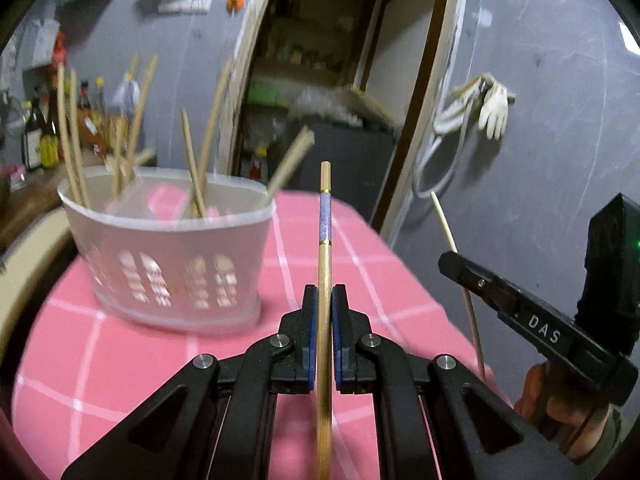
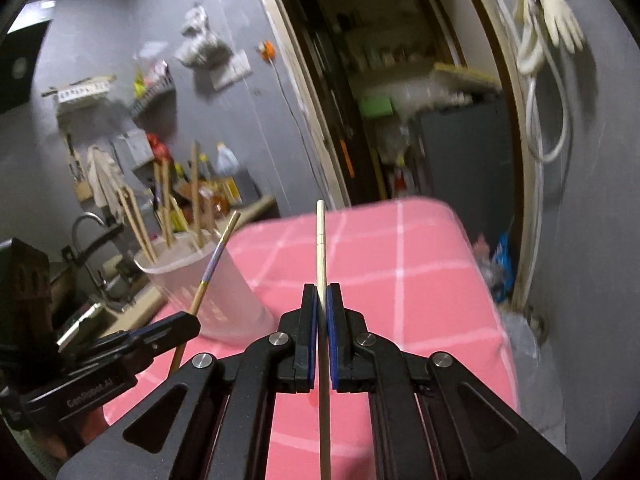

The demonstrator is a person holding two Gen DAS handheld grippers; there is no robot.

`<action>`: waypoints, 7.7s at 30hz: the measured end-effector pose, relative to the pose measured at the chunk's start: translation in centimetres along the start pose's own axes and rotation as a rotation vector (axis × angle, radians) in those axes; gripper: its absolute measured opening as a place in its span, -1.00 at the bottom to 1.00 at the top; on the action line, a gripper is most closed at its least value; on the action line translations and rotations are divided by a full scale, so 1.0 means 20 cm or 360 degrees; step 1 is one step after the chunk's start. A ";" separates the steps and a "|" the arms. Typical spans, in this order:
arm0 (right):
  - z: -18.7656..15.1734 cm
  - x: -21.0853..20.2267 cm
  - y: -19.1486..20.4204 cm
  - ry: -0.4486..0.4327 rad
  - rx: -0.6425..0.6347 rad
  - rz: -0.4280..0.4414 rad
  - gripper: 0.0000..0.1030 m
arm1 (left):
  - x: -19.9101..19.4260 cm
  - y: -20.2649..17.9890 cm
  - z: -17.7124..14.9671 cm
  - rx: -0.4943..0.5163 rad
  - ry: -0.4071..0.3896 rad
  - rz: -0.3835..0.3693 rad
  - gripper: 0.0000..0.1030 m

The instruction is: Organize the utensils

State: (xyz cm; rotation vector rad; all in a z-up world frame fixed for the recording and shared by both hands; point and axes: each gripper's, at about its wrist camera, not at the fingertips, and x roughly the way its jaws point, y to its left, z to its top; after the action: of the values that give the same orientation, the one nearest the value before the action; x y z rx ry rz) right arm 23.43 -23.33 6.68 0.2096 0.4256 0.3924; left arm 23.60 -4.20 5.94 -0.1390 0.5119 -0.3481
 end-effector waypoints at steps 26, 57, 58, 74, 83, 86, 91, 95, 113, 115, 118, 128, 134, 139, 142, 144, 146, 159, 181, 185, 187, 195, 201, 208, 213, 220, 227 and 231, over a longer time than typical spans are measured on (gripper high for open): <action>0.41 0.18 0.55 -0.0571 -0.0127 0.0371 -0.94 | -0.39 0.40 0.48 -0.0012 -0.0624 0.0145 -0.91; 0.32 0.50 0.47 -0.0884 -0.0034 0.0300 -0.94 | -0.22 0.82 0.52 -0.0315 -0.1050 0.0261 -0.91; 0.31 0.50 0.47 -0.0886 -0.0034 0.0287 -0.94 | -0.21 0.82 0.51 -0.0321 -0.1052 0.0271 -0.91; 0.22 0.59 0.50 -0.0844 -0.0112 0.0193 -0.94 | -0.08 0.81 0.40 -0.0326 -0.0960 0.0357 -0.91; 0.19 0.58 0.52 -0.0830 -0.0157 0.0204 -0.93 | -0.04 0.76 0.35 -0.0255 -0.0905 0.0363 -0.91; 0.18 0.59 0.53 -0.0813 -0.0172 0.0207 -0.92 | -0.04 0.75 0.33 -0.0265 -0.0873 0.0345 -0.91; 0.18 0.58 0.53 -0.0807 -0.0185 0.0204 -0.91 | -0.05 0.75 0.32 -0.0268 -0.0817 0.0316 -0.87; 0.17 0.56 0.54 -0.0802 -0.0197 0.0203 -0.87 | -0.05 0.74 0.31 -0.0261 -0.0783 0.0304 -0.87; 0.21 0.42 0.55 -0.0724 -0.0296 0.0100 -0.42 | -0.11 0.70 0.30 -0.0242 -0.0631 0.0310 -0.42; 0.21 0.39 0.54 -0.0713 -0.0299 0.0091 -0.28 | -0.12 0.68 0.29 -0.0236 -0.0614 0.0309 -0.34; 0.20 0.34 0.52 -0.0702 -0.0302 0.0077 -0.08 | -0.14 0.66 0.29 -0.0225 -0.0583 0.0321 -0.23; 0.17 0.18 0.45 -0.0616 -0.0270 0.0006 0.32 | -0.27 0.62 0.26 -0.0245 -0.0535 0.0328 0.31; 0.13 0.09 0.42 -0.0517 -0.0278 -0.0036 0.64 | -0.38 0.56 0.24 -0.0218 -0.0498 0.0300 0.71; 0.08 -0.01 0.40 -0.0428 -0.0253 -0.0082 0.98 | -0.45 0.51 0.18 -0.0184 -0.0441 0.0326 0.87; 0.04 -0.09 0.39 -0.0391 -0.0238 -0.0123 1.00 | -0.47 0.49 0.14 -0.0164 -0.0384 0.0362 0.89; 0.02 -0.13 0.39 -0.0365 -0.0235 -0.0136 1.00 | -0.50 0.47 0.10 -0.0148 -0.0361 0.0394 0.91; 0.00 -0.18 0.39 -0.0335 -0.0239 -0.0150 1.00 | -0.52 0.45 0.05 -0.0138 -0.0348 0.0402 0.94; -0.19 -0.41 0.43 -0.0228 -0.0262 -0.0260 1.00 | -0.69 0.35 -0.21 -0.0031 -0.0327 0.0517 0.97; -0.38 -0.53 0.56 -0.0239 -0.0321 -0.0317 1.00 | -0.87 0.30 -0.43 -0.0009 -0.0366 0.0553 0.97; -0.39 -0.53 0.56 -0.0236 -0.0314 -0.0316 1.00 | -0.87 0.31 -0.43 -0.0013 -0.0367 0.0553 0.97; -0.39 -0.53 0.56 -0.0237 -0.0316 -0.0318 1.00 | -0.87 0.31 -0.43 -0.0018 -0.0368 0.0555 0.97; -0.39 -0.53 0.56 -0.0236 -0.0312 -0.0316 1.00 | -0.88 0.31 -0.44 -0.0019 -0.0369 0.0556 0.97; -0.39 -0.53 0.55 -0.0236 -0.0312 -0.0316 1.00 | -0.88 0.31 -0.44 -0.0020 -0.0369 0.0555 0.97; -0.39 -0.53 0.55 -0.0236 -0.0310 -0.0315 1.00 | -0.88 0.32 -0.44 -0.0019 -0.0369 0.0554 0.97; -0.40 -0.53 0.56 -0.0237 -0.0309 -0.0312 1.00 | -0.88 0.32 -0.44 -0.0020 -0.0369 0.0553 0.97; -0.40 -0.52 0.56 -0.0235 -0.0306 -0.0315 1.00 | -0.88 0.32 -0.44 -0.0023 -0.0368 0.0554 0.97; -0.40 -0.52 0.56 -0.0234 -0.0303 -0.0313 1.00 | -0.88 0.32 -0.44 -0.0026 -0.0367 0.0555 0.97; -0.40 -0.52 0.56 -0.0235 -0.0303 -0.0314 1.00 | -0.88 0.32 -0.44 -0.0041 -0.0364 0.0551 0.97</action>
State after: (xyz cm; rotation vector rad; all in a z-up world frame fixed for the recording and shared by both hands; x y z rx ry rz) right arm 7.53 -16.57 6.47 0.0101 0.2586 0.2200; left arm 6.67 7.74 4.89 -0.1106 0.3060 0.0139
